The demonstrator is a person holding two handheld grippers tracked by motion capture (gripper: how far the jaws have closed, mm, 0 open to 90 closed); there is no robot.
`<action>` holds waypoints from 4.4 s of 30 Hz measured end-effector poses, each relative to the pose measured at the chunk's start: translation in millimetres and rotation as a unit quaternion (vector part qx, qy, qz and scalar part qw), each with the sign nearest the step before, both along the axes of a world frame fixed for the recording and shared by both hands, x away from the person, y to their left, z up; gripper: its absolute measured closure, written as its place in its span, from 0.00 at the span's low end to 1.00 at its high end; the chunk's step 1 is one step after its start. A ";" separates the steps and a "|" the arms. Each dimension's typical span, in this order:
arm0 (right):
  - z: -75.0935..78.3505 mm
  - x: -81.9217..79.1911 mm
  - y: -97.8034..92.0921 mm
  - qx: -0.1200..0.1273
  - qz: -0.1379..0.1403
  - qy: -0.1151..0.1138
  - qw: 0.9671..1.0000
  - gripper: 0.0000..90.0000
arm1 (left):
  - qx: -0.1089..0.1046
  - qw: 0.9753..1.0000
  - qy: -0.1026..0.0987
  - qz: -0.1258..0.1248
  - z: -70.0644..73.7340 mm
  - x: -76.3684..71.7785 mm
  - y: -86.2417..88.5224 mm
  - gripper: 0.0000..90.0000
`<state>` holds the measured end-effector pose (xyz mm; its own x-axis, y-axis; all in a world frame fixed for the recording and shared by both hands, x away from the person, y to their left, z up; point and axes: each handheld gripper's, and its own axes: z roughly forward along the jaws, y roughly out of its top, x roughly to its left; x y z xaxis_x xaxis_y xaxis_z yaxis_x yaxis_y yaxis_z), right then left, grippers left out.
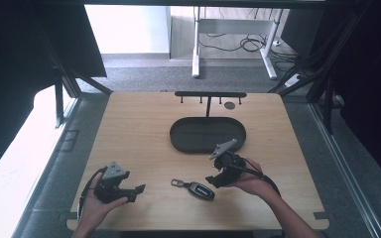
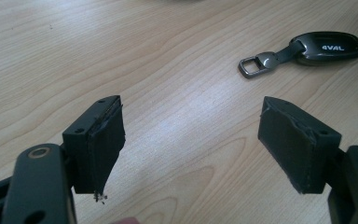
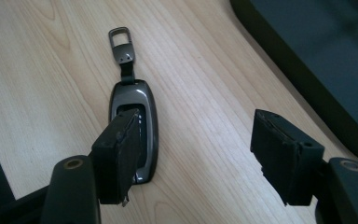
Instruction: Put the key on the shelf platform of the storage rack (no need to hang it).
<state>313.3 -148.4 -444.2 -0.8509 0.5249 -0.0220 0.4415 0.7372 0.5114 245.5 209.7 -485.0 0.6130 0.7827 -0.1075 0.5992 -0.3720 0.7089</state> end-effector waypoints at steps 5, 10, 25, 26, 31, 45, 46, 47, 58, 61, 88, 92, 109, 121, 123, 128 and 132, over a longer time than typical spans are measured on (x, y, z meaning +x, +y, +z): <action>-5.6 -0.5 12.4 -0.002 0.017 0.010 1.000 0.37 | 0.001 1.000 0.001 -0.001 -1.0 0.3 -0.5 0.25; -6.5 -1.2 21.9 -0.003 0.025 0.013 1.000 0.37 | 0.001 1.000 0.001 -0.001 -0.5 -0.2 -0.7 0.25; -17.5 -6.7 46.3 -0.014 0.055 0.029 0.998 0.37 | 0.001 1.000 0.000 -0.005 0.5 -0.8 0.9 0.25; -18.0 -7.1 47.5 -0.015 0.057 0.029 0.998 0.37 | 0.001 1.000 0.000 -0.005 0.5 -0.8 0.9 0.25; -20.5 -8.8 52.0 -0.017 0.064 0.032 0.997 0.37 | 0.000 1.000 0.000 -0.003 0.7 -0.7 1.8 0.25; -37.6 -12.4 64.7 -0.053 0.073 0.040 0.995 0.37 | -0.002 1.000 -0.001 0.000 1.4 -1.5 2.0 0.25; -39.1 -12.3 65.3 -0.056 0.071 0.041 0.995 0.38 | -0.003 1.000 0.000 0.001 1.3 -1.6 1.9 0.25; -40.7 -11.9 65.6 -0.058 0.071 0.041 0.995 0.38 | -0.002 1.000 0.000 0.000 1.2 -1.5 1.9 0.25; -52.5 -8.4 67.1 -0.087 0.063 0.046 0.993 0.42 | 0.000 1.000 0.000 -0.002 0.8 -1.0 2.6 0.25; -54.1 -7.5 66.7 -0.092 0.061 0.048 0.993 0.44 | 0.001 1.000 0.001 -0.003 0.4 -0.8 2.5 0.25; -59.7 1.4 62.8 -0.092 0.062 0.090 0.990 0.55 | -0.003 1.000 -0.007 0.001 2.2 -1.8 2.1 0.25; -53.5 2.5 59.4 -0.077 0.060 0.096 0.991 0.55 | -0.002 1.000 -0.007 0.000 1.8 -1.5 2.3 0.25; -14.0 4.5 37.9 -0.008 0.053 0.075 0.996 0.55 | -0.003 1.000 -0.006 0.000 2.7 -2.1 1.9 0.25; 7.6 7.5 30.7 0.013 0.046 0.047 0.998 0.55 | -0.001 1.000 -0.004 -0.001 1.0 -1.1 2.4 0.25; 11.4 7.4 30.0 0.016 0.045 0.045 0.998 0.55 | 0.000 1.000 -0.002 -0.001 0.2 -0.6 3.0 0.25; 17.2 7.9 27.4 0.020 0.041 0.038 0.998 0.55 | 0.000 1.000 -0.002 -0.002 0.2 -0.8 2.3 0.25; 21.7 8.9 25.2 0.022 0.040 0.033 0.998 0.55 | 0.001 1.000 -0.001 -0.003 -0.6 -0.3 2.1 0.25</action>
